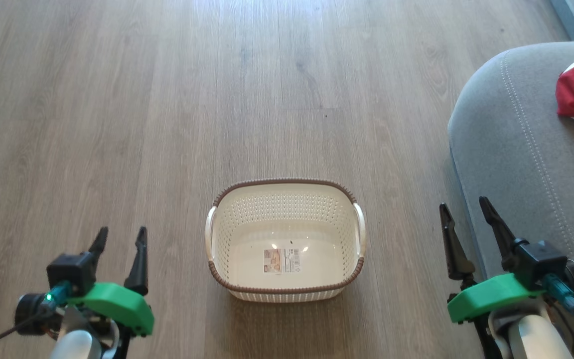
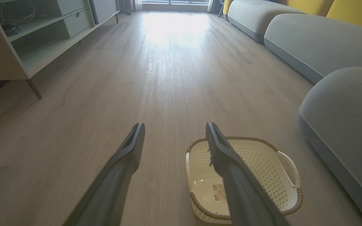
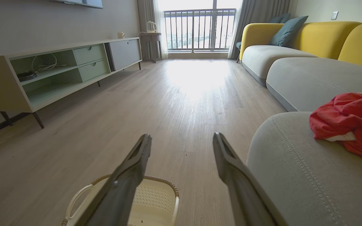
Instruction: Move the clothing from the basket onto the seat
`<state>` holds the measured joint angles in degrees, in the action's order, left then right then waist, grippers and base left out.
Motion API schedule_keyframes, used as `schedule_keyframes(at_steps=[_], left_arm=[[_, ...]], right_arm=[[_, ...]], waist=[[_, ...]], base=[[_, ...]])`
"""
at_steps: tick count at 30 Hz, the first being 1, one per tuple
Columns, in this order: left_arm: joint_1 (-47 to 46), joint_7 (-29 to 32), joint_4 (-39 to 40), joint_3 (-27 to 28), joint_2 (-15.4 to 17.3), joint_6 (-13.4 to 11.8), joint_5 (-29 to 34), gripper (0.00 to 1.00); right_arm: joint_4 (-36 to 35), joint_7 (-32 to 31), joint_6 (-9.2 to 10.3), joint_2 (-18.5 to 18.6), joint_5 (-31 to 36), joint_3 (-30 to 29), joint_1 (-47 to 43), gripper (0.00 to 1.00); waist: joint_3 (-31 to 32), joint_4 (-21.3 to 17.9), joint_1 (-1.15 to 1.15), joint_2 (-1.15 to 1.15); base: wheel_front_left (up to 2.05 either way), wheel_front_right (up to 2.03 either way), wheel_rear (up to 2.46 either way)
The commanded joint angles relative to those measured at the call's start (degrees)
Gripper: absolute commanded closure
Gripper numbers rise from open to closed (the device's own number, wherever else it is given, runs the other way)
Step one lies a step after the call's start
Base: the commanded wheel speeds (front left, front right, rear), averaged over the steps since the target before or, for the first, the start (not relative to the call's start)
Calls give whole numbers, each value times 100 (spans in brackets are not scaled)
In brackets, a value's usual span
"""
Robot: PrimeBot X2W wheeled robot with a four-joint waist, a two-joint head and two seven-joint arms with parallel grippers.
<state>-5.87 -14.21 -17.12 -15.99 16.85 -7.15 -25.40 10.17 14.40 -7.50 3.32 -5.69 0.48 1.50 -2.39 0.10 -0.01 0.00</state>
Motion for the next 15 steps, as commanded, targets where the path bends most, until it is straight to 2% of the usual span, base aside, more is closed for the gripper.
schedule_keyframes(at_steps=[1, 2, 6, 15], left_arm=[[-157, -78, 196, 259, 68, 70, 19, 0], [21, 0, 3, 1, -24, 105, 6, 100], [124, 26, -209, -60, -131, 125, -38, 100], [109, 178, -178, 111, -223, 222, -520, 100]], right_arm=[[-223, 59, 1, -29, 26, 103, 50, 0], [-8, 0, 0, -7, 4, -21, -1, 100], [243, -10, -1, -11, -49, 2, -51, 100], [252, -140, -1, 10, -709, -22, -14, 100]], waist=[[15, 5, 1, 0], [15, 4, 1, 0], [27, 5, 1, 0], [41, 4, 1, 0]], base=[[0, 0, 0], [0, 0, 0], [0, 0, 0], [0, 0, 0]])
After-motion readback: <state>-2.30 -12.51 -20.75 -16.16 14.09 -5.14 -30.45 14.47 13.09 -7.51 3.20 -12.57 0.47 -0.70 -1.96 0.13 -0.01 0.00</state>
